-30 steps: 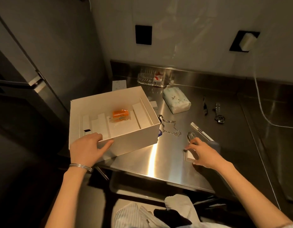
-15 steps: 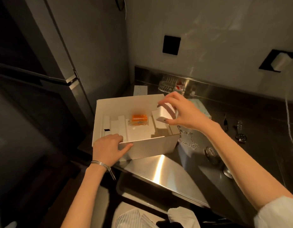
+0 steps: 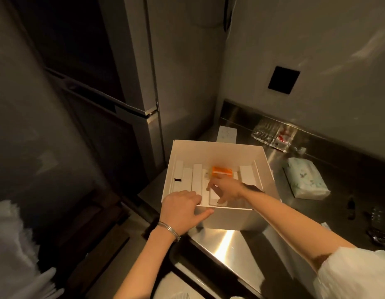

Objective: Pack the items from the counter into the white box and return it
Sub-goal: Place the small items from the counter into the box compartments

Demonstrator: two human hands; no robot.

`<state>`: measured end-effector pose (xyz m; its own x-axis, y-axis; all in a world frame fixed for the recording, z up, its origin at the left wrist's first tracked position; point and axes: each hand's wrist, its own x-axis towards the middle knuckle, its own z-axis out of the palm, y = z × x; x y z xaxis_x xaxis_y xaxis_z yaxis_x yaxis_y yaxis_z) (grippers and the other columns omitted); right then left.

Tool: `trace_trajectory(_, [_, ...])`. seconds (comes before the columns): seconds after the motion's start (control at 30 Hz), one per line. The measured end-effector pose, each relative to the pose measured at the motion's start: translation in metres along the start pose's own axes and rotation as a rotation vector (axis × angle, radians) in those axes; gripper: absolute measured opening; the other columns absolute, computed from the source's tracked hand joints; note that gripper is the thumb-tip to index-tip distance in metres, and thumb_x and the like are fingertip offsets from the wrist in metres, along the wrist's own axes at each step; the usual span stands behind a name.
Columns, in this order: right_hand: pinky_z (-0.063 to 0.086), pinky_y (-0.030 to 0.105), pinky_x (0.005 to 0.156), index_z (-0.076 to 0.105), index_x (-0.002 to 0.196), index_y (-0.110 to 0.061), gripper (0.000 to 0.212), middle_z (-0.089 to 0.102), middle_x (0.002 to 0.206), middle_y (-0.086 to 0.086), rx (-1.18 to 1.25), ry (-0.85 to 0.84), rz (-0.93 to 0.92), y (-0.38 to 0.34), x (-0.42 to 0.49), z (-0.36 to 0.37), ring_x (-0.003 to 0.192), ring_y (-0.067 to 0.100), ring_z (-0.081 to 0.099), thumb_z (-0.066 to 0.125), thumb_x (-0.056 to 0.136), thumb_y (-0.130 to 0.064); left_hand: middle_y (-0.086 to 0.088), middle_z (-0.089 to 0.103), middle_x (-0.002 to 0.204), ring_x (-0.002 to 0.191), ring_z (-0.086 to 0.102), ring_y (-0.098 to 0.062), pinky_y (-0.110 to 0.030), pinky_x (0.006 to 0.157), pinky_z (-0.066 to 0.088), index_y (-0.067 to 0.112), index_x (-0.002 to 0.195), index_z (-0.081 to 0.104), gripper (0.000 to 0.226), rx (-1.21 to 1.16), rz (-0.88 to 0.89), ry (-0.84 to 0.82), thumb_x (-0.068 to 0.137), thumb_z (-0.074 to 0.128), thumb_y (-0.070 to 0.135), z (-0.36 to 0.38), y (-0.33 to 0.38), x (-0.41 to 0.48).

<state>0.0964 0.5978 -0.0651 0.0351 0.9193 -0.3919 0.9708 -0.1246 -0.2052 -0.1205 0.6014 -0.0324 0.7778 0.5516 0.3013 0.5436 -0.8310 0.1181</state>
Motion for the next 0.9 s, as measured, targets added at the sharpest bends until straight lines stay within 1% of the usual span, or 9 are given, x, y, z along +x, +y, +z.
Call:
trace_trajectory(0.1, [0.044, 0.026, 0.091, 0.05, 0.127, -0.019, 0.062, 0.051, 0.129, 0.004, 0.319, 0.027, -0.015, 0.009, -0.001, 0.001, 0.116, 0.022, 0.051, 0.078, 0.072, -0.023, 0.012, 0.049, 0.056, 0.049, 0.044, -0.006, -0.018, 0.046, 0.009, 0.027, 0.059, 0.051, 0.052, 0.01, 0.006, 0.043, 0.08, 0.033, 0.071, -0.003, -0.001, 0.0])
trace_trajectory(0.2, [0.043, 0.023, 0.095, 0.048, 0.129, -0.014, 0.061, 0.052, 0.124, -0.002, 0.586, 0.032, 0.051, 0.02, -0.007, 0.0, 0.115, 0.011, 0.049, 0.075, 0.075, -0.01, 0.012, 0.049, 0.051, 0.044, 0.044, -0.004, -0.011, 0.048, 0.004, 0.027, 0.056, 0.054, 0.05, -0.016, 0.005, 0.058, 0.079, 0.04, 0.069, 0.0, -0.003, -0.001])
trace_trajectory(0.33, [0.05, 0.031, 0.094, 0.062, 0.101, -0.019, 0.025, 0.067, 0.109, 0.001, 0.513, 0.202, 0.231, 0.038, -0.005, 0.002, 0.103, 0.018, 0.062, 0.068, 0.079, -0.007, 0.014, 0.05, 0.051, 0.045, 0.041, -0.001, -0.008, 0.048, 0.005, 0.028, 0.057, 0.055, 0.048, -0.029, 0.027, 0.051, 0.078, 0.044, 0.07, 0.002, -0.004, 0.003])
trace_trajectory(0.43, [0.049, 0.032, 0.092, 0.058, 0.116, -0.019, 0.046, 0.062, 0.113, -0.001, 0.409, 0.098, 0.182, 0.028, -0.003, 0.004, 0.103, 0.019, 0.059, 0.077, 0.074, -0.023, 0.014, 0.05, 0.05, 0.045, 0.034, 0.0, -0.009, 0.046, 0.008, 0.028, 0.056, 0.055, 0.048, -0.038, 0.025, 0.048, 0.077, 0.044, 0.07, 0.002, -0.005, 0.006])
trace_trajectory(0.53, [0.047, 0.04, 0.095, 0.04, 0.135, -0.028, 0.075, 0.048, 0.131, 0.004, 0.064, -0.103, 0.059, 0.007, 0.002, 0.007, 0.115, 0.027, 0.05, 0.073, 0.071, -0.048, 0.013, 0.048, 0.049, 0.043, 0.039, -0.002, -0.014, 0.041, 0.022, 0.028, 0.055, 0.055, 0.05, -0.027, 0.016, 0.056, 0.078, 0.04, 0.07, 0.002, -0.004, 0.006])
trace_trajectory(0.63, [0.045, 0.04, 0.091, 0.044, 0.129, -0.033, 0.065, 0.048, 0.123, 0.003, -0.095, -0.147, 0.033, -0.002, 0.011, 0.005, 0.117, 0.029, 0.045, 0.061, 0.073, -0.063, 0.012, 0.048, 0.049, 0.042, 0.042, -0.003, -0.015, 0.04, 0.022, 0.028, 0.054, 0.055, 0.051, -0.037, 0.015, 0.064, 0.079, 0.04, 0.07, 0.001, -0.003, 0.006])
trace_trajectory(0.73, [0.045, 0.037, 0.081, 0.053, 0.116, -0.03, 0.051, 0.055, 0.102, -0.002, 0.005, -0.121, -0.01, -0.001, 0.017, 0.002, 0.106, 0.024, 0.048, 0.067, 0.072, -0.054, 0.012, 0.049, 0.052, 0.045, 0.041, -0.004, -0.017, 0.044, 0.02, 0.027, 0.057, 0.055, 0.052, -0.022, 0.024, 0.064, 0.08, 0.038, 0.07, -0.001, -0.005, 0.007])
trace_trajectory(0.87, [0.043, 0.028, 0.082, 0.051, 0.112, -0.023, 0.048, 0.052, 0.112, 0.003, 0.22, 0.125, -0.113, -0.004, 0.02, -0.021, 0.095, 0.017, 0.047, 0.074, 0.071, -0.035, 0.008, 0.057, 0.072, 0.064, 0.043, -0.006, -0.021, 0.057, 0.026, 0.022, 0.078, 0.06, 0.047, -0.065, 0.116, -0.017, 0.087, 0.036, 0.062, -0.002, -0.009, 0.006])
trace_trajectory(0.9, [0.043, 0.027, 0.084, 0.05, 0.112, -0.021, 0.048, 0.05, 0.113, 0.002, 0.255, 0.18, -0.14, -0.009, 0.023, -0.028, 0.095, 0.015, 0.046, 0.074, 0.072, -0.032, 0.008, 0.056, 0.07, 0.062, 0.046, -0.006, -0.021, 0.056, 0.026, 0.022, 0.075, 0.06, 0.046, -0.046, 0.13, 0.0, 0.086, 0.037, 0.06, -0.003, -0.009, 0.006])
